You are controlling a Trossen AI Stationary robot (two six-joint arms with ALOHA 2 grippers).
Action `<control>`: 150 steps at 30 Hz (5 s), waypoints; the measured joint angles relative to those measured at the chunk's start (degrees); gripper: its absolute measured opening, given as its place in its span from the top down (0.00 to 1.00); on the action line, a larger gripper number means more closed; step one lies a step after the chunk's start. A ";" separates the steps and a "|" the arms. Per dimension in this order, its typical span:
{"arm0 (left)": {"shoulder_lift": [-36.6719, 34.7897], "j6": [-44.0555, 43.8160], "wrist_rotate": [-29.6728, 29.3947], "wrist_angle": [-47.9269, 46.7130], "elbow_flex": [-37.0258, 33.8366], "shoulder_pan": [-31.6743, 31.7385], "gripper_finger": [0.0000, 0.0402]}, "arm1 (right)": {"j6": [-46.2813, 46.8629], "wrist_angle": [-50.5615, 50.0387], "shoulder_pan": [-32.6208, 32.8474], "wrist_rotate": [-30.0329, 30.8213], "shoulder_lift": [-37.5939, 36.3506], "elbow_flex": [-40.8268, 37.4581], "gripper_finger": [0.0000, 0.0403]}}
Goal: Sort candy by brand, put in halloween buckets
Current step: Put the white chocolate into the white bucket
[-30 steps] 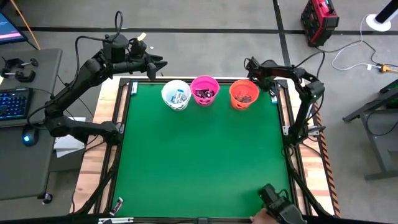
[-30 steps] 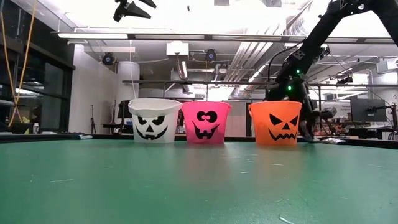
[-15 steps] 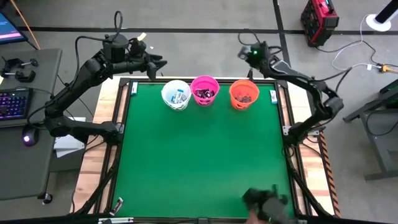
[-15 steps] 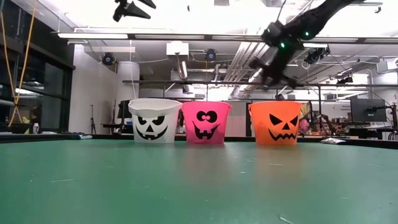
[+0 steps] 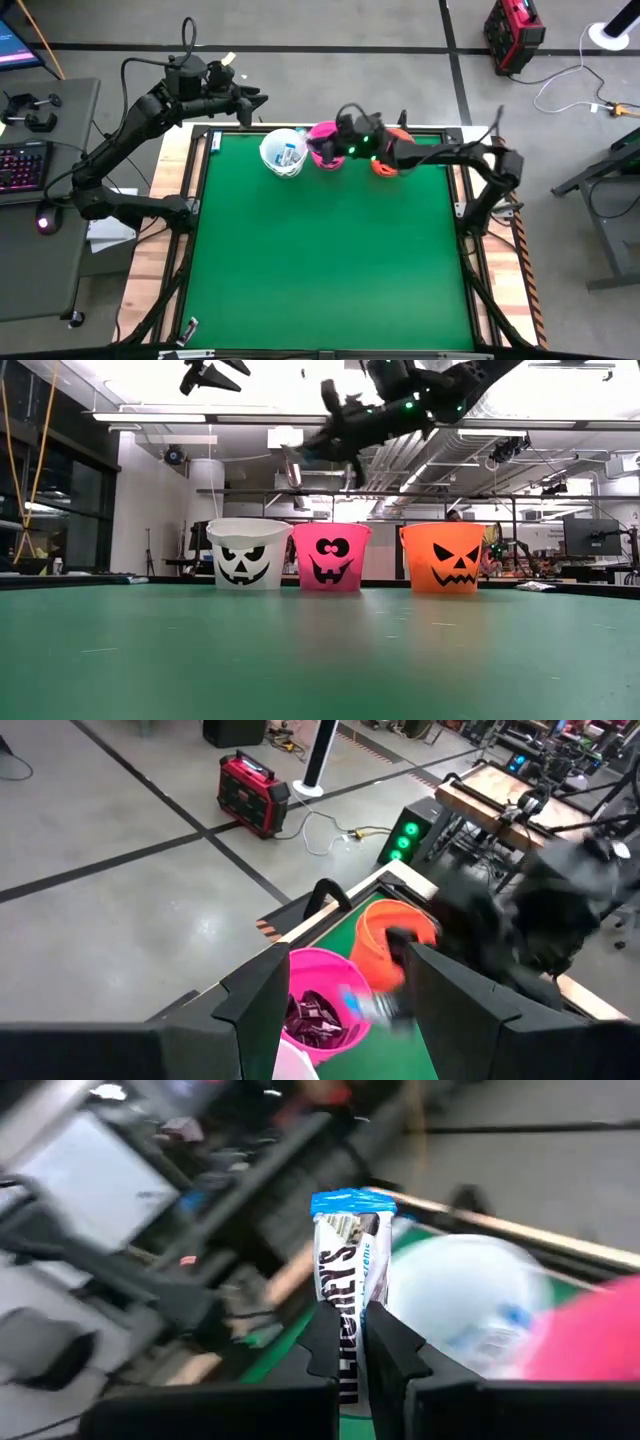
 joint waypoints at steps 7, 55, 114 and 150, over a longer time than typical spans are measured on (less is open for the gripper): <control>-0.01 -1.49 0.02 0.09 0.02 -0.09 0.53 | 1.27 5.85 3.78 -0.45 6.52 4.62 0.97; 44.20 -8.00 -28.54 -29.63 0.02 22.18 0.56 | -19.10 -42.85 -11.92 -6.03 8.16 28.71 0.48; 31.10 -4.90 -26.26 -26.00 4.55 16.17 1.00 | -20.49 -48.19 -11.64 -9.31 7.96 28.71 0.48; 26.84 -37.55 -20.63 5.23 -27.84 16.28 0.56 | -19.53 -48.60 -11.16 -9.75 6.54 28.71 0.48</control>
